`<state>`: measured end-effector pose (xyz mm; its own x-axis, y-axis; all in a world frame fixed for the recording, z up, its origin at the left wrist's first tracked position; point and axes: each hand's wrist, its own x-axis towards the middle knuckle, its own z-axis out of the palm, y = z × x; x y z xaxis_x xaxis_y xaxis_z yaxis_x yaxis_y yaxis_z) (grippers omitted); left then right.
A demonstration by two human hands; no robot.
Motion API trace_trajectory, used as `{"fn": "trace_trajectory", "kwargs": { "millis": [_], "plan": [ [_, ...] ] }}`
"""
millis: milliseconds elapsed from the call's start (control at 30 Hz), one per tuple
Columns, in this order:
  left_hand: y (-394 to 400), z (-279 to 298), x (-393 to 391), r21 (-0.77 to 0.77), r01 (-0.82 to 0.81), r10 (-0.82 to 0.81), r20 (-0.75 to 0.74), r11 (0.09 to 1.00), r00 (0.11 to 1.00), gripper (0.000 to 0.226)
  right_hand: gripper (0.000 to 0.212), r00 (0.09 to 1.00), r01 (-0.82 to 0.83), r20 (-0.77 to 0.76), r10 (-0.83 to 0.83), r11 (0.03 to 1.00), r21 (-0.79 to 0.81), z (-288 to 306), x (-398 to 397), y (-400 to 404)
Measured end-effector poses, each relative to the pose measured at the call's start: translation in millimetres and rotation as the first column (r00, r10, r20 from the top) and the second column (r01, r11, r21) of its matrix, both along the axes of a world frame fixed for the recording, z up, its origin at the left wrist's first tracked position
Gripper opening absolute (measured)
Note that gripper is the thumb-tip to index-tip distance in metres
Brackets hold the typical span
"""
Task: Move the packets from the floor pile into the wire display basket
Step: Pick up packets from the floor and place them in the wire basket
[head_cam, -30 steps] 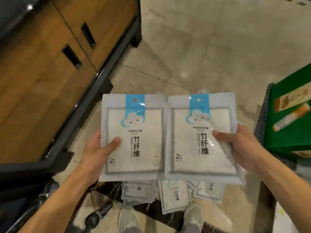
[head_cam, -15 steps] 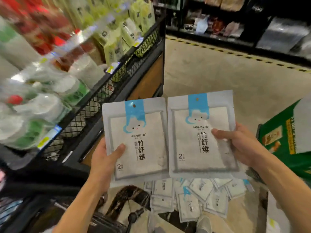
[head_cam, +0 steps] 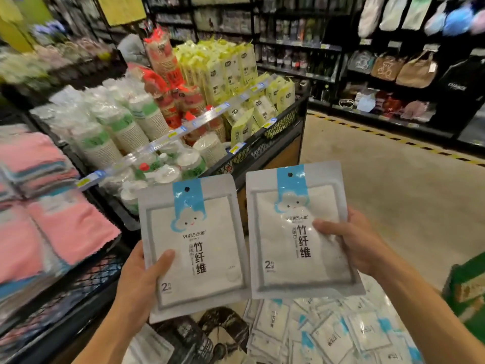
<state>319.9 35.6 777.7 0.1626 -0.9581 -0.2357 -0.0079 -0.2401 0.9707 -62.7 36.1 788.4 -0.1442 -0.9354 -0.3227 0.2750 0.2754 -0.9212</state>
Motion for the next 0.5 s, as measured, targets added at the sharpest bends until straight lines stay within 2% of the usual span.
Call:
{"fn": "trace_trajectory", "kwargs": {
  "millis": [133, 333, 500],
  "plan": [
    [63, 3, -2, -0.002, -0.139, 0.139, -0.056, 0.990, 0.989, 0.046, 0.033, 0.992, -0.129, -0.015, 0.129, 0.992, 0.008, 7, -2, 13],
    [159, 13, 2, 0.004, -0.336, 0.336, -0.075, 0.942, 0.939, 0.060, 0.035, 0.950, -0.313, 0.006, 0.313, 0.950, 0.009, 15, 26, 30],
    [229, 14, 36, 0.031, -0.500, 0.500, -0.051, 0.866, 0.864, 0.036, 0.032, 0.885, -0.465, -0.015, 0.465, 0.885, -0.004, 25, 80, 45]
  ]
}}
